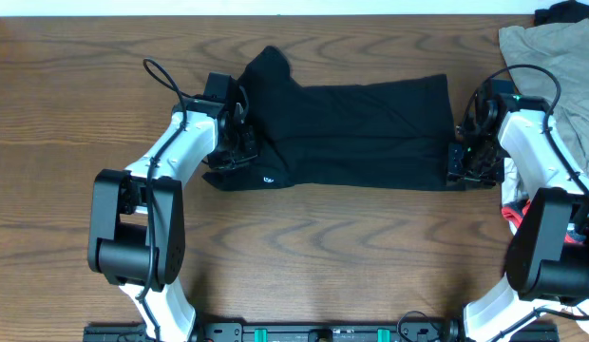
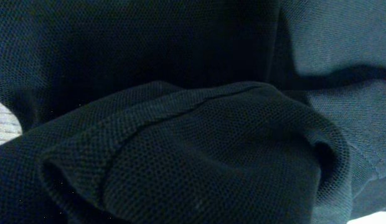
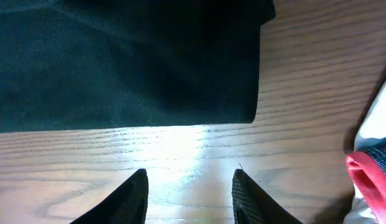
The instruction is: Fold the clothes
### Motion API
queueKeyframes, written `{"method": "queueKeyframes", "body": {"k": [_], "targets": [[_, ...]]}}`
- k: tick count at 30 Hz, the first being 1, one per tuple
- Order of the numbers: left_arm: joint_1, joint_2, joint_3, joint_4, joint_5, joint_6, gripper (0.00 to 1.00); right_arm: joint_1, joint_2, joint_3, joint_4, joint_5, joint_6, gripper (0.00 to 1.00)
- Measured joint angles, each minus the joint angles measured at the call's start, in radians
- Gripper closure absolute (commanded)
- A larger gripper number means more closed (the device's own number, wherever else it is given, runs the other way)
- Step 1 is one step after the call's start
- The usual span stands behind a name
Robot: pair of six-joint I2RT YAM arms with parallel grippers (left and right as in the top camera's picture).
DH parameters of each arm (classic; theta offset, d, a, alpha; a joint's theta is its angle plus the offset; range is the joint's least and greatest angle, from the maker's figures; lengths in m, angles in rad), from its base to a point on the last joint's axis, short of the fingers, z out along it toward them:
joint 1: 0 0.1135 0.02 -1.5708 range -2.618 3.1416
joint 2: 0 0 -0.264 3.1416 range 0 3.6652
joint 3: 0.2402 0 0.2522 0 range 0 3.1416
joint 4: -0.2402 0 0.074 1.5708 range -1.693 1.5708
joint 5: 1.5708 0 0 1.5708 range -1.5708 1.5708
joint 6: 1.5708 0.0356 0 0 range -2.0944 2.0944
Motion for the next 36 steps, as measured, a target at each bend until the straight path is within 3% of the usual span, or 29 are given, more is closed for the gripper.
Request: {"method": "queueKeyframes", "body": {"k": [6, 17, 36], "targets": [[0.000, -0.029, 0.000, -0.055, 0.000, 0.011, 0.94, 0.000, 0.000, 0.000, 0.002, 0.000, -0.005, 0.58], [0.000, -0.344, -0.001, -0.129, 0.008, 0.022, 0.94, -0.008, 0.000, 0.000, 0.060, 0.016, -0.011, 0.56], [0.000, -0.345, -0.001, -0.195, 0.007, 0.022, 0.94, -0.069, 0.000, -0.035, 0.246, -0.014, -0.012, 0.48]]}}
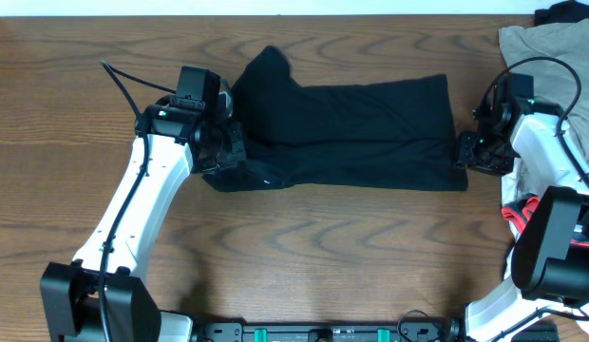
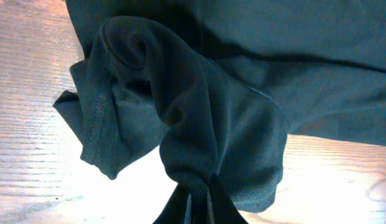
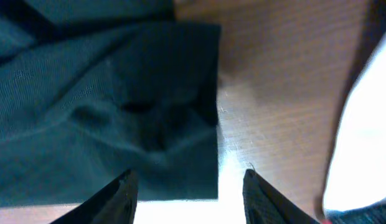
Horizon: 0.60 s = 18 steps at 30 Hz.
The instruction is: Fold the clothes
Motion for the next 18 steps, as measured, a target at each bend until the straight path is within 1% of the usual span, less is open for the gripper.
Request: {"method": "queueKeyframes", "body": {"k": [6, 18], "targets": [[0.000, 0.000, 0.000, 0.000, 0.000, 0.000, 0.94, 0.000, 0.000, -0.077, 0.167, -0.061, -0.029, 0.48], [0.000, 0.000, 0.000, 0.002, 0.000, 0.000, 0.94, 0.002, 0.000, -0.103, 0.276, -0.118, -0.075, 0.48]]}}
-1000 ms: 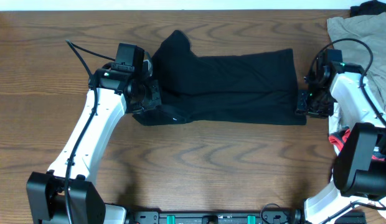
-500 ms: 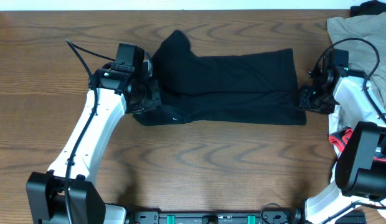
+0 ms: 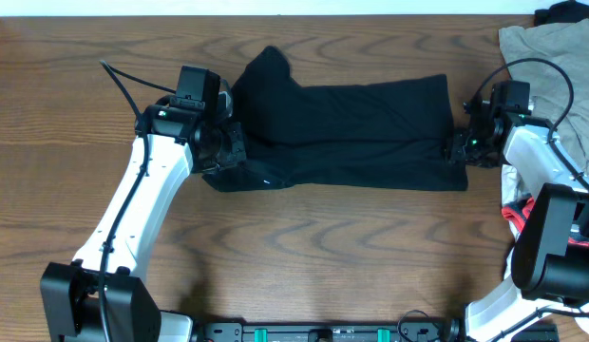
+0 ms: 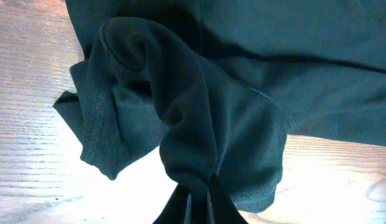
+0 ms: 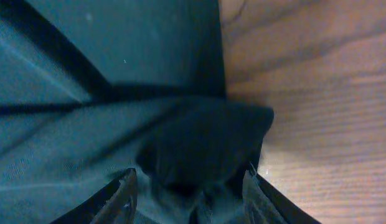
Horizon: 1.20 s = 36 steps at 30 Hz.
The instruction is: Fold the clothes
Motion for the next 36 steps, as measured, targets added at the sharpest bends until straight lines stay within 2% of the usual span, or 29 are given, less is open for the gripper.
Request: {"method": "queueKeyframes", "body": {"k": [8, 15, 16, 17, 18, 19, 28, 32, 36], "targets": [[0.000, 0.000, 0.000, 0.000, 0.000, 0.000, 0.94, 0.031, 0.000, -0.007, 0.018, -0.003, -0.001, 0.48], [0.000, 0.000, 0.000, 0.000, 0.000, 0.000, 0.94, 0.051, 0.011, -0.035, 0.029, -0.004, -0.004, 0.53], [0.000, 0.000, 0.000, 0.000, 0.000, 0.000, 0.94, 0.051, 0.016, -0.035, 0.029, -0.003, -0.005, 0.58], [0.000, 0.000, 0.000, 0.000, 0.000, 0.000, 0.94, 0.051, 0.023, -0.036, 0.029, -0.003, -0.009, 0.68], [0.000, 0.000, 0.000, 0.000, 0.000, 0.000, 0.94, 0.051, 0.030, -0.036, 0.030, -0.003, -0.012, 0.87], [0.000, 0.000, 0.000, 0.000, 0.000, 0.000, 0.94, 0.051, 0.037, -0.036, 0.030, -0.003, -0.014, 0.99], [0.002, 0.000, 0.000, 0.016, 0.000, 0.000, 0.94, 0.051, 0.038, -0.035, 0.013, 0.006, 0.008, 0.99], [0.016, -0.004, 0.027, 0.015, 0.000, 0.000, 0.94, 0.048, -0.027, 0.020, -0.114, 0.016, 0.012, 0.99], [0.032, -0.062, 0.121, 0.018, 0.000, 0.000, 0.94, 0.043, -0.158, 0.169, -0.229, 0.021, 0.012, 0.99]]}}
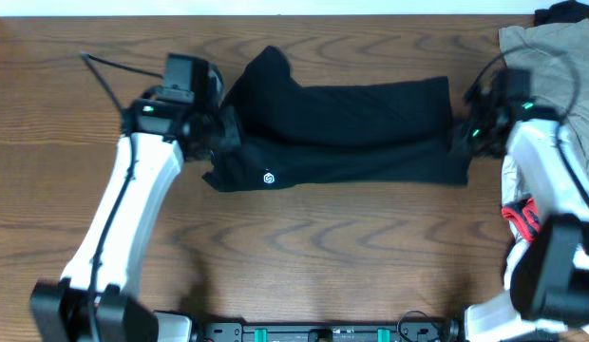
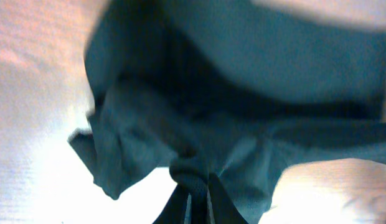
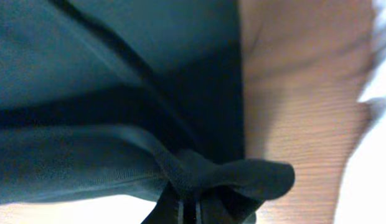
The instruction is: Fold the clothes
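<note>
A black shirt [image 1: 342, 133] lies spread across the middle of the wooden table, a small white logo showing near its lower left. My left gripper [image 1: 221, 135] is shut on the shirt's left end; in the left wrist view the cloth [image 2: 199, 124] bunches into the closed gripper [image 2: 198, 202]. My right gripper [image 1: 463, 142] is shut on the shirt's right edge, where a fold of cloth [image 3: 243, 177] is pinched and lifted off the wood by the gripper [image 3: 188, 211].
A beige garment [image 1: 551, 47] with a dark piece above it lies at the back right corner. Something red and white [image 1: 522, 214] sits by the right arm near the table's right edge. Bare wood [image 1: 304, 256] lies in front of the shirt.
My right gripper, open over the shirt's right edge, is now shut on it. The left gripper has risen a little with its end, and the shirt's lower flap now shows a logo.
At first my left gripper was buried in the shirt's left end and the right one stood open on bare wood beside the hem. Then the left was shut on cloth and the right came open onto the right edge. Now both hold the shirt's ends.
</note>
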### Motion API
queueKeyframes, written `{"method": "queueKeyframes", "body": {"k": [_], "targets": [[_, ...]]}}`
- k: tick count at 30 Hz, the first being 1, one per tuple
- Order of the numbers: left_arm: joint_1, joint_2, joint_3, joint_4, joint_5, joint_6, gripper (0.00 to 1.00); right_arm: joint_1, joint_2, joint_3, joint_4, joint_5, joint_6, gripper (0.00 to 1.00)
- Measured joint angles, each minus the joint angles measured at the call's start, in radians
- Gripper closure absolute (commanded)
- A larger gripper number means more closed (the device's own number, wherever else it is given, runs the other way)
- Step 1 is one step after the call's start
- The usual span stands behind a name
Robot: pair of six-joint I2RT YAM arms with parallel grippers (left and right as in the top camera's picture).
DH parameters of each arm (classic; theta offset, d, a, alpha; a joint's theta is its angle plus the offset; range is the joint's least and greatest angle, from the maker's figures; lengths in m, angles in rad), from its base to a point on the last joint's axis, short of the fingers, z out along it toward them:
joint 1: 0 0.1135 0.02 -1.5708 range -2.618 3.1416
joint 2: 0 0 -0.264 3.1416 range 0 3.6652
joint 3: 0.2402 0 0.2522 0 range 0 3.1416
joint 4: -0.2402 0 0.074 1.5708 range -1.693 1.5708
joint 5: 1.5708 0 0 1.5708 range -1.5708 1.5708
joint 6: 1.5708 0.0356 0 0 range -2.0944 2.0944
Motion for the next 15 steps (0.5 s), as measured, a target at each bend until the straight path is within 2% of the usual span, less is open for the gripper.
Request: {"method": "queueKeyframes", "body": {"k": [8, 15], "targets": [[0.004, -0.233, 0.208, 0.006, 0.000, 0.000, 0.94, -0.001, -0.234, 0.325, -0.204, 0.034, -0.001, 0.99], [0.004, -0.419, 0.296, 0.005, 0.001, 0.000, 0.94, -0.001, -0.330, 0.480, -0.330, 0.053, -0.005, 0.99]]}}
